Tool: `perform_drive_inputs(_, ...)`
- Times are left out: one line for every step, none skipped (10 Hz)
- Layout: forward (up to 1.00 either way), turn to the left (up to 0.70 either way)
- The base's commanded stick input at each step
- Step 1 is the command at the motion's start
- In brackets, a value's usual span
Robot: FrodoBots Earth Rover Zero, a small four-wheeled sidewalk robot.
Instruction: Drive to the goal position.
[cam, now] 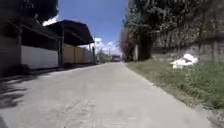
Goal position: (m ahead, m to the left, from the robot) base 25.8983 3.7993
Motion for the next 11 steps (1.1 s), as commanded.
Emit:
perform_drive_inputs(0.85, -0.34)
perform_drive_inputs(0.85, -0.17)
perform_drive_inputs(0.85, 0.01)
perform_drive_inputs(0.85, 0.04)
perform_drive_inputs(0.85, 0.03)
perform_drive_inputs(0.85, 0.06)
perform_drive_inputs(0.85, 0.00)
perform_drive_inputs(0.85, 0.03)
perform_drive_inputs(0.85, 0.07)
perform_drive_inputs(0.85, 0.08)
perform_drive_inputs(0.85, 0.06)
